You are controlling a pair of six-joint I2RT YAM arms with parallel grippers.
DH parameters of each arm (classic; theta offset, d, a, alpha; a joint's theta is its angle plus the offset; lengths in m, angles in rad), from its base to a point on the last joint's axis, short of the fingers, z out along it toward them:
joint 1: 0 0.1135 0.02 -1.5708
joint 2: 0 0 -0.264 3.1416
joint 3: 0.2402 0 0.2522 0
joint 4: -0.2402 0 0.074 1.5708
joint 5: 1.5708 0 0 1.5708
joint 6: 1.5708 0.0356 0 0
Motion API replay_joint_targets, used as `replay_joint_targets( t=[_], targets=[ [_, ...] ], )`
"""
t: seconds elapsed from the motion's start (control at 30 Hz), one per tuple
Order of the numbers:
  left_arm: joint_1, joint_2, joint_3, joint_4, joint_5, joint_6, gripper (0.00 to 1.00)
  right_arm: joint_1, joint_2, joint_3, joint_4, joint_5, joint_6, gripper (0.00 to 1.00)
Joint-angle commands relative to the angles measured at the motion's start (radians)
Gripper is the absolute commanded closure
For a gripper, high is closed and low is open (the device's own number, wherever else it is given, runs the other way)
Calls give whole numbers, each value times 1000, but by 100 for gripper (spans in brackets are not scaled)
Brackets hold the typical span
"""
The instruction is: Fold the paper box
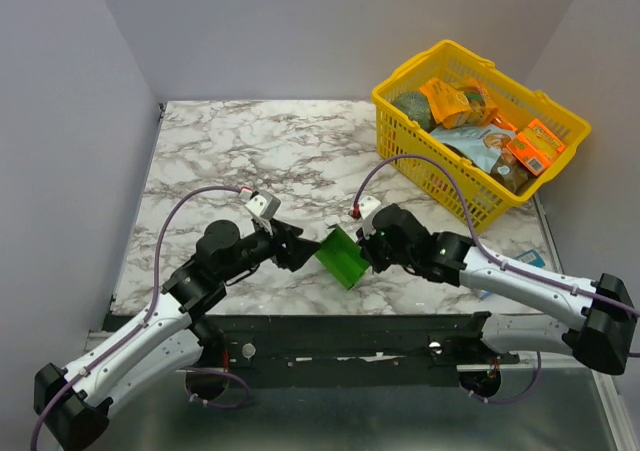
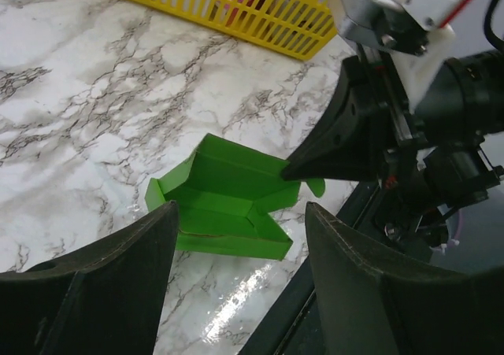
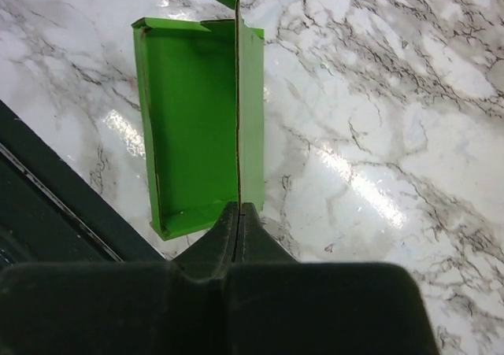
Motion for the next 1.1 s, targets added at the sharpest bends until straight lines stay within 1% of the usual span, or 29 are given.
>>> replay_joint_targets(
  t=[0.0,0.03,0.1,0.17,0.23,0.27,0.33,0.37,0.47,0.57,0.6,0.67,0.7,0.73,0.77,0.8,0.83,0.93,0.97,1.07],
  targets=[
    [12,-49,3,-84,61,5,24,-119,20,5,77,-336,-134,99],
    [13,-48,-18,-81,55,-16,24,-160,33,4,85,-367,-145,99],
    [13,-28,-42,-74,44,-42,24,-196,77,8,101,-429,-147,99],
    [13,-6,-74,-65,38,-59,25,-245,109,14,112,-457,-179,99],
    [13,-20,-106,-68,-17,-72,25,-297,166,27,123,-512,-185,99],
    [13,-31,-115,-74,-90,-84,25,-309,183,28,124,-525,-190,99],
    [13,-69,-150,-88,-162,-105,25,-337,206,36,140,-548,-196,99],
    [13,-80,-163,-91,-222,-127,25,-345,229,42,141,-552,-202,99],
    [13,-81,-218,-55,-224,-122,24,-365,255,64,141,-591,-220,99],
    [13,-6,-256,62,-146,-84,21,-371,277,80,140,-646,-237,99],
    [13,18,-267,155,-93,-40,21,-374,295,84,140,-678,-239,99],
    [13,86,-311,249,-86,-6,19,-377,315,93,140,-710,-249,99],
    [14,106,-325,322,-95,11,18,-379,333,94,138,-739,-254,99],
    [13,144,-339,343,-119,40,18,-380,344,97,137,-750,-257,99],
    [13,158,-341,363,-117,48,16,-382,352,99,137,-756,-262,99],
    [14,175,-345,420,-109,59,16,-383,359,102,135,-769,-265,99],
    [14,204,-354,442,-121,63,16,-386,373,103,134,-775,-266,99],
    [17,285,-347,468,-138,62,15,-388,381,111,129,-813,-274,99],
    [17,307,-347,482,-135,65,15,-388,379,113,128,-824,-279,99],
    [19,382,-371,600,-105,73,16,-389,382,108,129,-855,-297,99]
  ],
)
